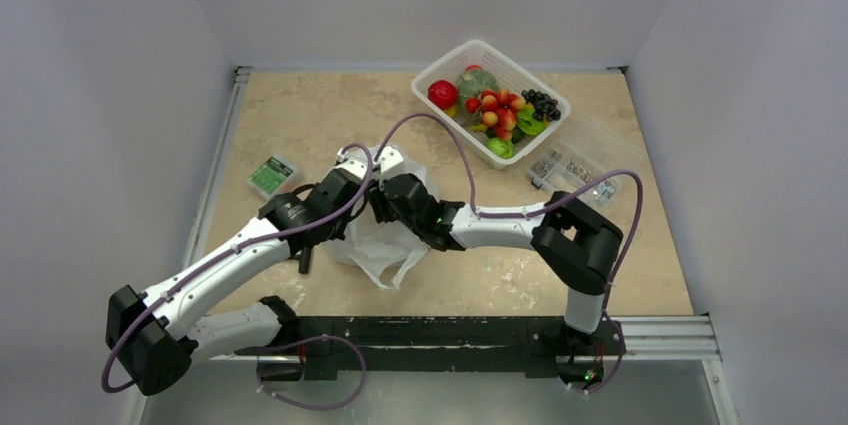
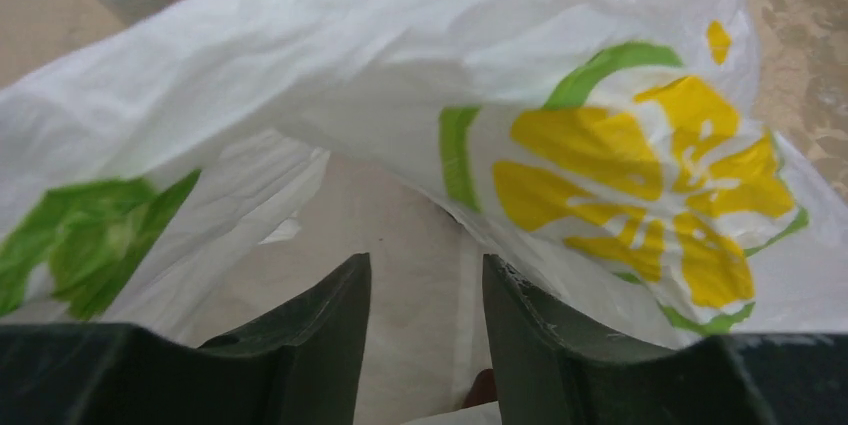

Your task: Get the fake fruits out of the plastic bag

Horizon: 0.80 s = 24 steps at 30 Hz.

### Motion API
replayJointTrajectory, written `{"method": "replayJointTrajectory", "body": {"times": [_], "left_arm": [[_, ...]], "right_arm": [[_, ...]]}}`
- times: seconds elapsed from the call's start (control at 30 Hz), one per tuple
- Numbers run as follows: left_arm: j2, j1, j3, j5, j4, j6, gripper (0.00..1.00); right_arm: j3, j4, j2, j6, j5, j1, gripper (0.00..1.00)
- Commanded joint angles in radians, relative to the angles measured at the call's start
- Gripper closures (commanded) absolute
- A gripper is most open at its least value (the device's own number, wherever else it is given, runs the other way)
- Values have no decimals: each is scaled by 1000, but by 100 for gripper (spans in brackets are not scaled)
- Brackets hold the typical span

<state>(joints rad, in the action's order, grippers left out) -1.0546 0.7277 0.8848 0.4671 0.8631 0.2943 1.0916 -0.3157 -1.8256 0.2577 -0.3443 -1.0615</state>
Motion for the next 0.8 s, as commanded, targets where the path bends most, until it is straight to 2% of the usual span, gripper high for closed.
{"method": "replayJointTrajectory", "body": {"times": [0.0,0.1,0.37,0.6,0.7,0.77], "left_arm": [[-18,4,51,-30,-21,-18,100],[-8,4,47,-27,-22,-16,100],[19,4,39,-18,-27,-12,100],[24,4,37,-19,-28,-12,100],[28,4,37,-8,-25,-6,100],[34,4,36,-1,-22,1,100]], "right_arm": [[24,-80,-12,-84,-95,-8,49],[45,-113,-54,-117,-97,-8,36],[80,-271,-193,-125,-140,-6,11],[138,-418,-340,-105,-149,-3,8],[156,-395,-363,-99,-174,-3,14],[110,-414,-344,-87,-167,-3,15]]}}
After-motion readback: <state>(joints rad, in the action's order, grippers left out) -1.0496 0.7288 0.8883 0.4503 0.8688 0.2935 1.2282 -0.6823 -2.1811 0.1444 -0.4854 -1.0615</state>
